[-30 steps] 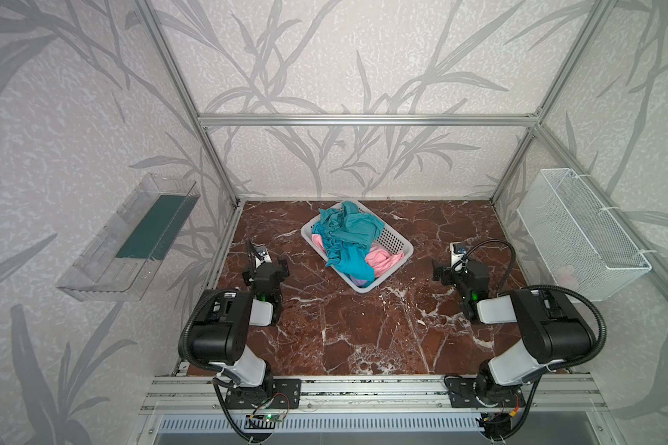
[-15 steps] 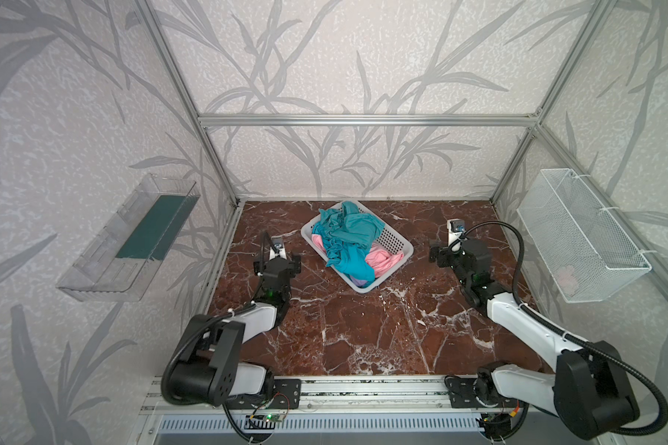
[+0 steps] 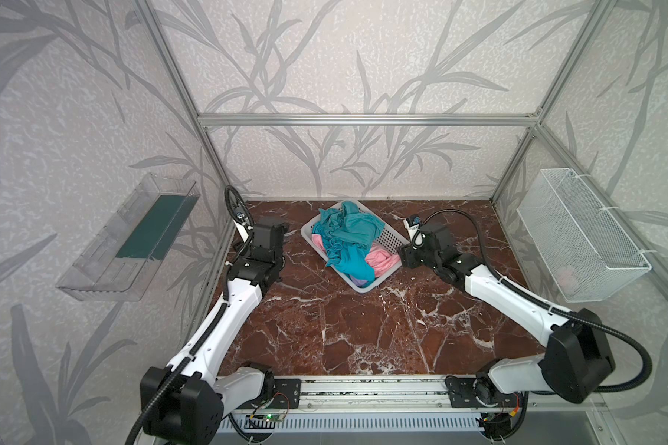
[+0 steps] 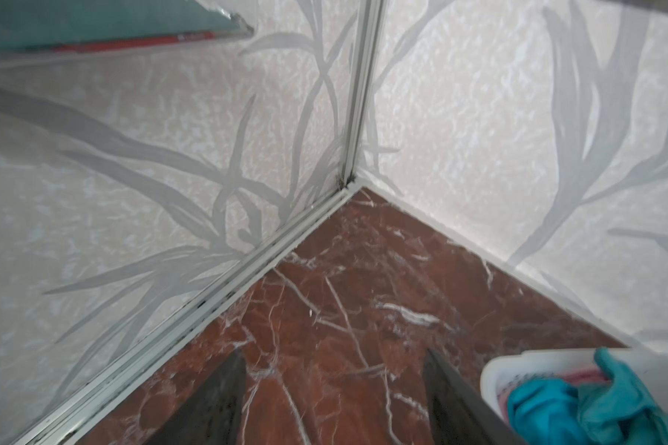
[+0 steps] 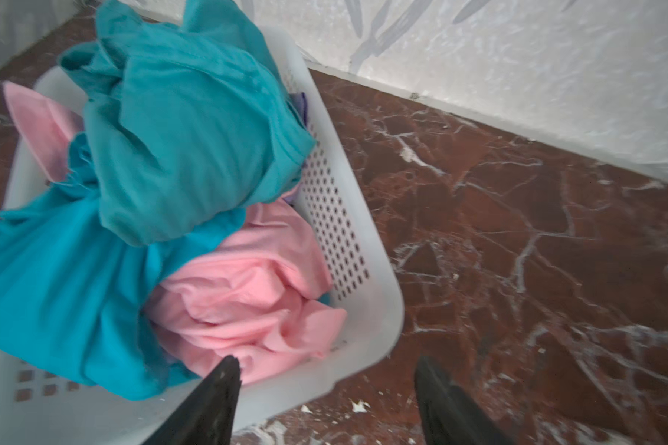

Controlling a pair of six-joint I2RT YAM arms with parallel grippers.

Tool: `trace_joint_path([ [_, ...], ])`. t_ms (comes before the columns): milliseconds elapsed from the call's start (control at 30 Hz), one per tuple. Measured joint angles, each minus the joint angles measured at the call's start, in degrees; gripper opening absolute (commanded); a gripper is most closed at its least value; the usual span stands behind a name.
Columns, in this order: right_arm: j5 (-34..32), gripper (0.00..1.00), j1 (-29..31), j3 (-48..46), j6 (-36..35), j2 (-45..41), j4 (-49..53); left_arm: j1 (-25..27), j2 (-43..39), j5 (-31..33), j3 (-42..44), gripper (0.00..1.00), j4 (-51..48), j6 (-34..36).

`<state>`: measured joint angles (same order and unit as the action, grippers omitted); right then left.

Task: Fold and stack the t-shirts
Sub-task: 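Reach both grippers toward the white basket of t-shirts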

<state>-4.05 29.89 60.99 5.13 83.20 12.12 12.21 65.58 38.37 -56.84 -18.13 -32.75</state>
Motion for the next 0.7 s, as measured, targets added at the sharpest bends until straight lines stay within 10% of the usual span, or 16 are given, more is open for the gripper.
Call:
trace_joint_path([
  [300,4.6,0.71,0.5,11.4,3.8,14.8,9.4,0.5,6.5,-23.6,1.9,0.62,-4.0,-8.8],
  [700,1.0,0.73,-3.3,10.0,8.9,14.7,11.9,5.9,35.5,-41.0,-10.8,0.51,-2.0,-13.6],
])
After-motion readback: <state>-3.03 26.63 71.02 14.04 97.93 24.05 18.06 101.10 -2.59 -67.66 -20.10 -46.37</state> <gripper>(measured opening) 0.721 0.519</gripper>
